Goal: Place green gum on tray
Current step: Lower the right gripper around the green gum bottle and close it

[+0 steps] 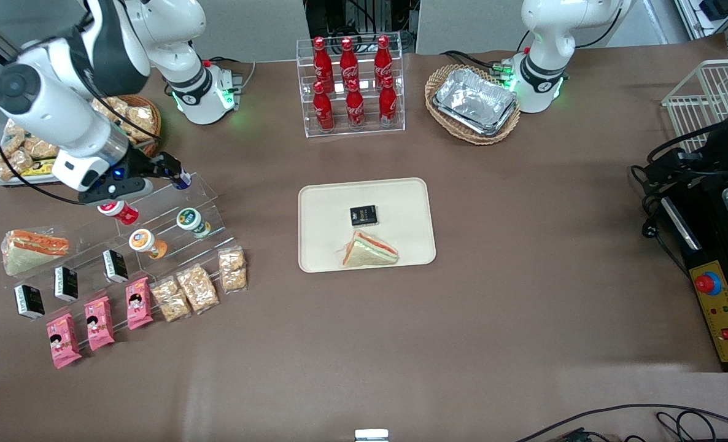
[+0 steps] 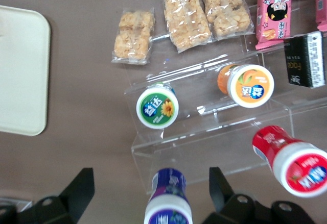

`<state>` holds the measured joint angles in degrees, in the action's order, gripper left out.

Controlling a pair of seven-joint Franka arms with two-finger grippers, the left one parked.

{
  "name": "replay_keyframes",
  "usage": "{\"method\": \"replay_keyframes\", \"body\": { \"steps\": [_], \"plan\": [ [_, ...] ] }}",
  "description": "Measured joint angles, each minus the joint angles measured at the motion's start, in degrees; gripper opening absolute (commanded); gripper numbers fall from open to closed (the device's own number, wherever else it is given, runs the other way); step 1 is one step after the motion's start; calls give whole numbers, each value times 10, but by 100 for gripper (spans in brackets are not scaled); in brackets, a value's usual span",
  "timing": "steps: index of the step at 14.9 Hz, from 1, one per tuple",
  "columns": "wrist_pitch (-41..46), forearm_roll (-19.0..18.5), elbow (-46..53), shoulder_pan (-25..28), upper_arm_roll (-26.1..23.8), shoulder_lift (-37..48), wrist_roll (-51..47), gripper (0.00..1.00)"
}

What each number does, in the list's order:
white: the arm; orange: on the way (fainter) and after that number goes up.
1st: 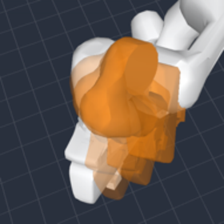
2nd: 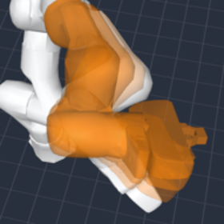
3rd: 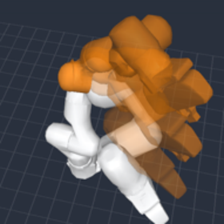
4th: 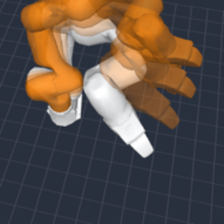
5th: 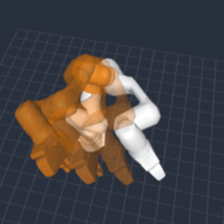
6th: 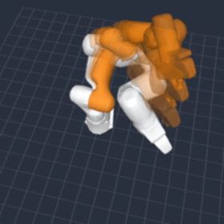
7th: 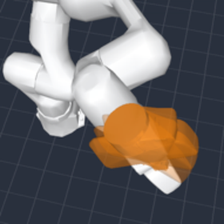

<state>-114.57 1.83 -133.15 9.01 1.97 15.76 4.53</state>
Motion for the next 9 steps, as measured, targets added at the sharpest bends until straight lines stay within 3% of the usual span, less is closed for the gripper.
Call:
{"method": "replay_keyframes", "body": {
  "steps": [9],
  "plan": [
    [-159,0,-90,28,0,-34,-19,100]
  ]
}}
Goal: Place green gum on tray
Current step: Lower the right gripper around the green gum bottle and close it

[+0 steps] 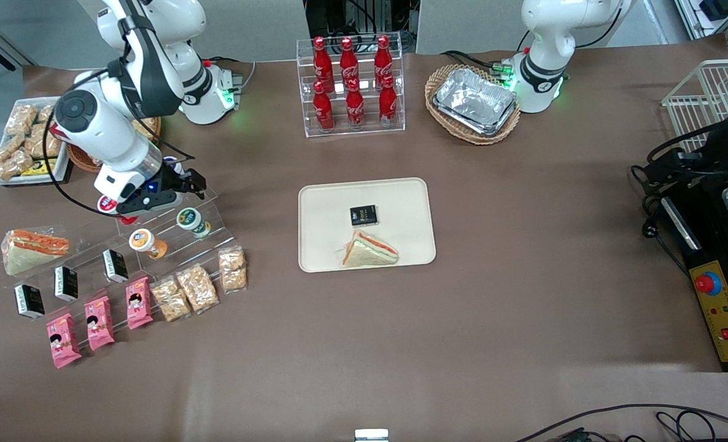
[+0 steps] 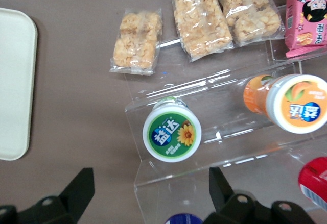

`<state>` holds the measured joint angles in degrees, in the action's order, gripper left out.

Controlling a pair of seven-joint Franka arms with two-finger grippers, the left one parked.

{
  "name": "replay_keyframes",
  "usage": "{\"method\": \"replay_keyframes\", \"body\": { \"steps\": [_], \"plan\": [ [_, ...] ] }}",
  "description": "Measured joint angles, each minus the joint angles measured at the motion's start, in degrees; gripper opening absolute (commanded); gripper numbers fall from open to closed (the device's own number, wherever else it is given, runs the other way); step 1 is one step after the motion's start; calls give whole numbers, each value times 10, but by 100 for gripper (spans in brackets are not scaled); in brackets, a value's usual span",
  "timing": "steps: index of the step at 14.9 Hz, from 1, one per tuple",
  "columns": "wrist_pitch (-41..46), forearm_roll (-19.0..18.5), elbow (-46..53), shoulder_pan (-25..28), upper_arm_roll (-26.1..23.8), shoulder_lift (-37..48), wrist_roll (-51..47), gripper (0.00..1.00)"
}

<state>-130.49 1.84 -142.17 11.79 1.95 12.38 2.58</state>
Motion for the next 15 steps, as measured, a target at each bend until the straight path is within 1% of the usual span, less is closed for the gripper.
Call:
{"method": "replay_keyframes", "body": {
  "steps": [8,11,12,13,14,15],
  "plan": [
    [-86,-1,-22,1,0,-44,0,100],
    [-99,-1,-22,1,0,-59,0,96],
    [-101,-1,-22,1,0,-61,0,92],
    [-102,-1,-22,1,0,-64,0,80],
    [-105,-2,-22,1,0,-66,0,60],
    [-108,-5,-22,1,0,-69,0,51]
  ]
}}
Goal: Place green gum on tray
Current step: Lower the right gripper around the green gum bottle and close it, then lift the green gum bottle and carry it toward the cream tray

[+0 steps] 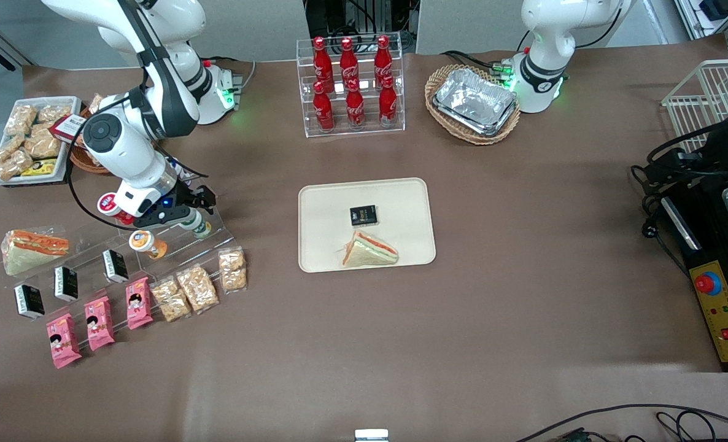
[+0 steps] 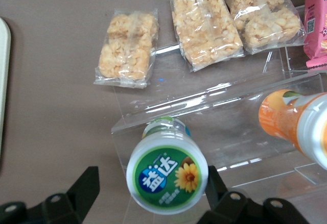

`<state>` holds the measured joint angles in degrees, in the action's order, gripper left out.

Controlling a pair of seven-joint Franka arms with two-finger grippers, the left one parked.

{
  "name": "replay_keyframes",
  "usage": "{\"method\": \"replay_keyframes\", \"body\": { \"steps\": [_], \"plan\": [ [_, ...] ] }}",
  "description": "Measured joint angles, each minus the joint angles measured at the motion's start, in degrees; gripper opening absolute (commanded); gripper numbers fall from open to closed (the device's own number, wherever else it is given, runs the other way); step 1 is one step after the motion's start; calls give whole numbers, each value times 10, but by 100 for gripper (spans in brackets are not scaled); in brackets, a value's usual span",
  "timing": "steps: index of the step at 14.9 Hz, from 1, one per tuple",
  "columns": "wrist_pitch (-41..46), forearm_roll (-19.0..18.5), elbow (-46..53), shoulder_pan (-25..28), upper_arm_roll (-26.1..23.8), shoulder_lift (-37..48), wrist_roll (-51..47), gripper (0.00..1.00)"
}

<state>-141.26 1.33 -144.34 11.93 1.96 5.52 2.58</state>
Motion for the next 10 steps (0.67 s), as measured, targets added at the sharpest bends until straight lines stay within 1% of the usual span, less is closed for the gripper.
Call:
{"method": "replay_keyframes", "body": {
  "steps": [2,4,6,7,10],
  "plan": [
    [-4,-4,0,0,0,-6,0,37],
    [-7,-4,0,0,0,-9,0,19],
    [-8,-4,0,0,0,-9,0,8],
    [-8,-4,0,0,0,-9,0,6],
    [-8,-4,1,0,0,-8,0,4]
  ]
}}
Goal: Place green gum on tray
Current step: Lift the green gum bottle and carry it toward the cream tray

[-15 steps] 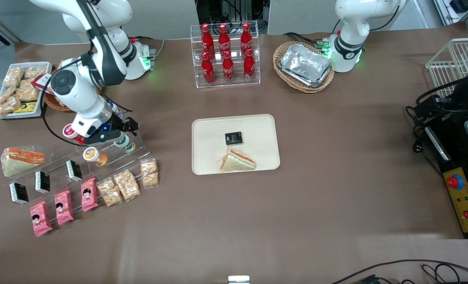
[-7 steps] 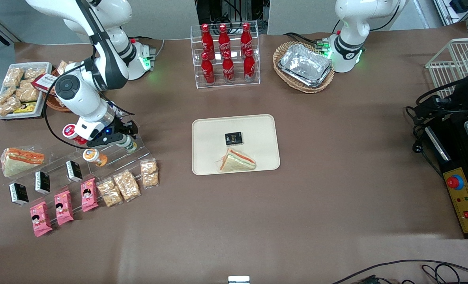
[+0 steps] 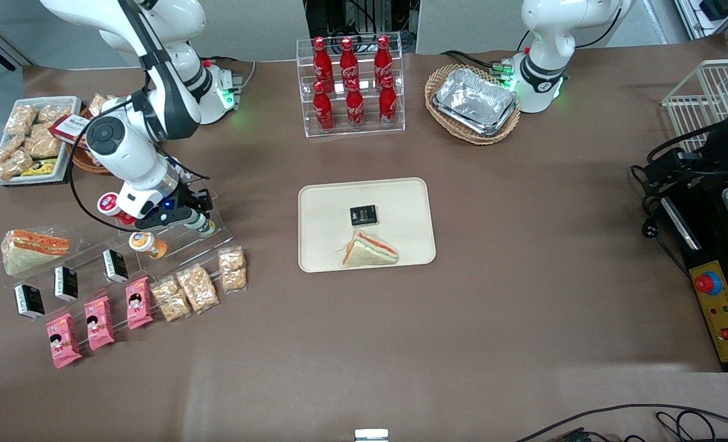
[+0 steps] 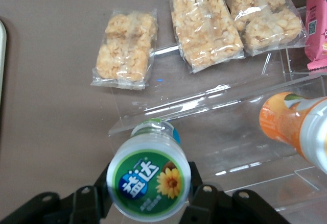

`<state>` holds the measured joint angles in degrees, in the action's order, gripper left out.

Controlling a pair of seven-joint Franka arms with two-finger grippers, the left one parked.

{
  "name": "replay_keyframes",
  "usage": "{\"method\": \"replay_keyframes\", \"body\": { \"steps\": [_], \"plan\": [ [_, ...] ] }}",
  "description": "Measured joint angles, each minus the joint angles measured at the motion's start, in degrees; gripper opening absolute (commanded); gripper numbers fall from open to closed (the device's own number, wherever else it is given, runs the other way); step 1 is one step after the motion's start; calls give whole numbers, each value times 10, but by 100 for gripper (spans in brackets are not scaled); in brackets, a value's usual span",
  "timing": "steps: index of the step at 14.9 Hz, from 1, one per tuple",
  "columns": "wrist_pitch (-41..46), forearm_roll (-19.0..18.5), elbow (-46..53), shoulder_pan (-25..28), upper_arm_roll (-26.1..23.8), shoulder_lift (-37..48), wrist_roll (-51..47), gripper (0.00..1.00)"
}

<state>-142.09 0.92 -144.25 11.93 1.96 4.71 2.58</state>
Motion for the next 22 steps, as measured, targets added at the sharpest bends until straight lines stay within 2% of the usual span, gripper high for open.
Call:
{"method": "replay_keyframes", "body": {
  "steps": [3,6,9,11,15,22],
  "plan": [
    [17,0,5,0,0,21,0,3],
    [97,0,27,12,-1,81,-2,1],
    [230,0,101,77,-2,125,-79,0],
    [267,0,144,149,-4,126,-169,1],
    [248,1,170,277,-7,80,-303,1],
    [42,1,167,383,-5,-121,-462,1]
  ]
}}
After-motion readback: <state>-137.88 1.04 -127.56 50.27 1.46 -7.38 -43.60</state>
